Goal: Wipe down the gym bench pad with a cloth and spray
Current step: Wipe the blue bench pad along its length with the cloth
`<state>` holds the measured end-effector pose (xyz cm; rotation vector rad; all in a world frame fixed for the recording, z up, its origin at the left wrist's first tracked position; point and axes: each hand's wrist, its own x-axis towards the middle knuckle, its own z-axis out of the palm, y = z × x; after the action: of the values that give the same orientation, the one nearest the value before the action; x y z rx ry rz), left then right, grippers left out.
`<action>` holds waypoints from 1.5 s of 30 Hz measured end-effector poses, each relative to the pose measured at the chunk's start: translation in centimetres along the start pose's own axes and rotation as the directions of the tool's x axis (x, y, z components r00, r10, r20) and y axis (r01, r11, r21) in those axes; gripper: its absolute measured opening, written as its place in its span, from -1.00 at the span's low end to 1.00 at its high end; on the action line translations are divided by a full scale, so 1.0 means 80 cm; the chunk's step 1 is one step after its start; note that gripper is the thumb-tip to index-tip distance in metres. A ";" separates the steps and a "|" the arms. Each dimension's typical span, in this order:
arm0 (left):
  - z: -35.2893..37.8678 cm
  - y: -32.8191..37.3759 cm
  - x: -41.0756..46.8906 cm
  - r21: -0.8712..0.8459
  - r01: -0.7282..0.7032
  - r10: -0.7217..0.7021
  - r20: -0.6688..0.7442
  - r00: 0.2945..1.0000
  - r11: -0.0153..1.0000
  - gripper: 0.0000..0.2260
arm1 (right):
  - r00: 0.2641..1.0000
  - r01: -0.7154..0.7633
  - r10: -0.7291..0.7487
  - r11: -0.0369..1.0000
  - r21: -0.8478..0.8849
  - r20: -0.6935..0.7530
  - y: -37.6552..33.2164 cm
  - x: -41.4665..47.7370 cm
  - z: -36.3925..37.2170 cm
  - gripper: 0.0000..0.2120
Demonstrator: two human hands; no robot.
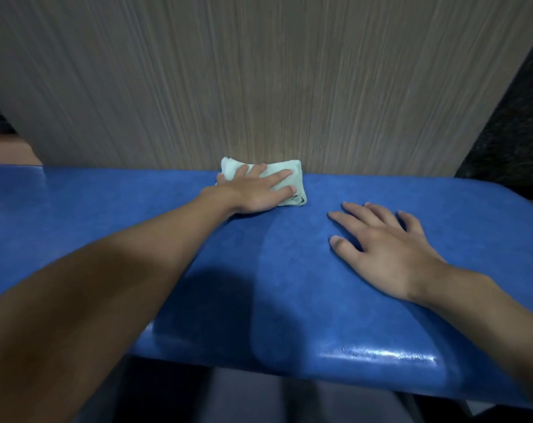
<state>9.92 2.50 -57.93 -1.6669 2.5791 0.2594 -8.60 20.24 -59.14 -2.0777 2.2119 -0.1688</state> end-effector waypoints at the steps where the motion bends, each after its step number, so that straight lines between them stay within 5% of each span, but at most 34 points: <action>1: 0.000 0.000 0.002 0.003 0.003 -0.003 -0.003 1.000 1.000 -0.46 | 1.000 0.000 0.000 1.000 0.004 0.000 0.000 0.000 0.000 -0.40; 18: 0.052 0.011 -0.266 0.048 -0.170 0.174 -0.088 0.981 0.984 -0.41 | 1.000 -0.025 0.026 0.996 -0.086 0.011 -0.008 0.005 -0.020 -0.45; 35: -0.001 -0.022 -0.002 0.004 -0.024 0.024 -0.003 1.000 1.000 -0.49 | 1.000 0.000 0.000 1.000 -0.006 -0.003 -0.011 0.021 0.006 -0.34; 45: 0.024 -0.020 -0.105 0.027 -0.114 0.114 -0.001 0.994 0.993 -0.51 | 1.000 -0.014 0.014 1.000 0.023 0.010 -0.012 0.019 0.003 -0.37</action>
<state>14.75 9.72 -58.80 -1.5151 2.6708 0.2277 -7.68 18.69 -59.21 -2.0465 2.2083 -0.1817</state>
